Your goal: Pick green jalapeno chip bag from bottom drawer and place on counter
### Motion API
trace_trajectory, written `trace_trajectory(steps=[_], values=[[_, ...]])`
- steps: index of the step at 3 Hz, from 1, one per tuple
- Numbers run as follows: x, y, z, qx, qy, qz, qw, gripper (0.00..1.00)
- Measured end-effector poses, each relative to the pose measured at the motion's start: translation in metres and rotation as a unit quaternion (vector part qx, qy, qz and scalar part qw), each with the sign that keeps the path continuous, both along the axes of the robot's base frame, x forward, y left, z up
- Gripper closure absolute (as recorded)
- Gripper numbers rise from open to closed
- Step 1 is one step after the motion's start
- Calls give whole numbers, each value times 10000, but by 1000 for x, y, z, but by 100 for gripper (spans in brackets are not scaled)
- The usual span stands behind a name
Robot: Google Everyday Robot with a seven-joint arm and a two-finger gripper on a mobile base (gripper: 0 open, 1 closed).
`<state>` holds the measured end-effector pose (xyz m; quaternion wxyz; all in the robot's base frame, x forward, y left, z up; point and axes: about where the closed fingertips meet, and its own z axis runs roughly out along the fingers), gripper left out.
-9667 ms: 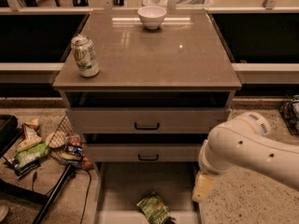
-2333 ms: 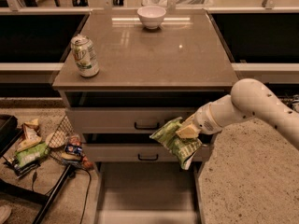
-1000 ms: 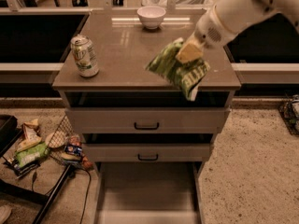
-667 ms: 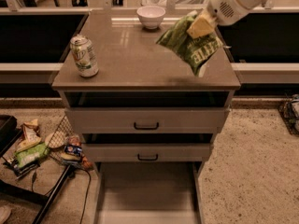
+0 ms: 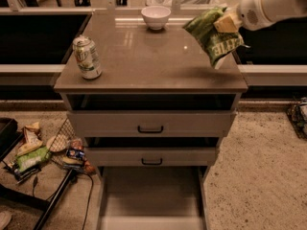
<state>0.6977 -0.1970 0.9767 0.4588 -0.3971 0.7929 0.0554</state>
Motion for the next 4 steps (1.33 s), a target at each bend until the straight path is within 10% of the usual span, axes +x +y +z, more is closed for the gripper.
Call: trace_trajectory(steps=[1,4], values=[[22,-27,-61,345,-126,-307,9989,82],[32,-22,-65,430,-238,-330,9982,4]])
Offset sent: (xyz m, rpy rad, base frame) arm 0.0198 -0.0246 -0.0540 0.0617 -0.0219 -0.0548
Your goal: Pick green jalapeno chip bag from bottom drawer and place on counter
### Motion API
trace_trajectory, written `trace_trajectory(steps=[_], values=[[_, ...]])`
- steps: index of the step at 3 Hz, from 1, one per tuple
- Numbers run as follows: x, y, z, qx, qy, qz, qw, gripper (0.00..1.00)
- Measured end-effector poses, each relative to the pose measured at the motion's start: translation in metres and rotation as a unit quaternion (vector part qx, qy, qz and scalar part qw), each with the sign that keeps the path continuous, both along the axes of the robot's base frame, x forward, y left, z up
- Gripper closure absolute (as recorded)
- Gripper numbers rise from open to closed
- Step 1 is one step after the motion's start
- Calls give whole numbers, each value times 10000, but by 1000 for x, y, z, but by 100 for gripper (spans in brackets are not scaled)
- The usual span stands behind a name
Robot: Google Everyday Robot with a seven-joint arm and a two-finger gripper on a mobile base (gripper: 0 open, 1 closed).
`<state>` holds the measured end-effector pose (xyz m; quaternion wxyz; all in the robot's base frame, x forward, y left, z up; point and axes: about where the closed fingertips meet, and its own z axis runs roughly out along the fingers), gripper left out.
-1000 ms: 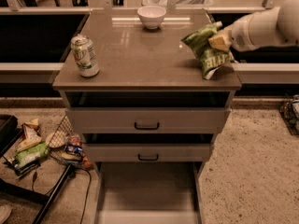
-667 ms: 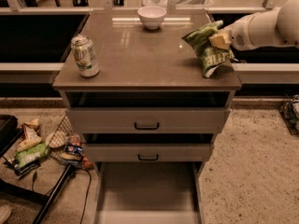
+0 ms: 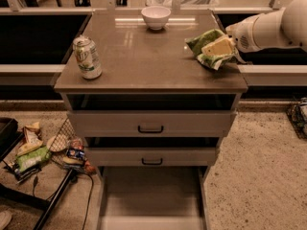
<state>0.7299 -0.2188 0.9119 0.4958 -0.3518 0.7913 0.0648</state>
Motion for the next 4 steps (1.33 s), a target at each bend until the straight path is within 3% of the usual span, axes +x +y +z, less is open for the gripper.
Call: trace_trajectory(steps=[1,2,3,4], values=[[0,1,-1,1,5,8,10000,0],[-7,-5,43,-195,-174,129,9996,0],[-61,-43,153,-1230,-953,292,9874,0],[-108,-93,185,-1724,-1145,-126,9783,0]])
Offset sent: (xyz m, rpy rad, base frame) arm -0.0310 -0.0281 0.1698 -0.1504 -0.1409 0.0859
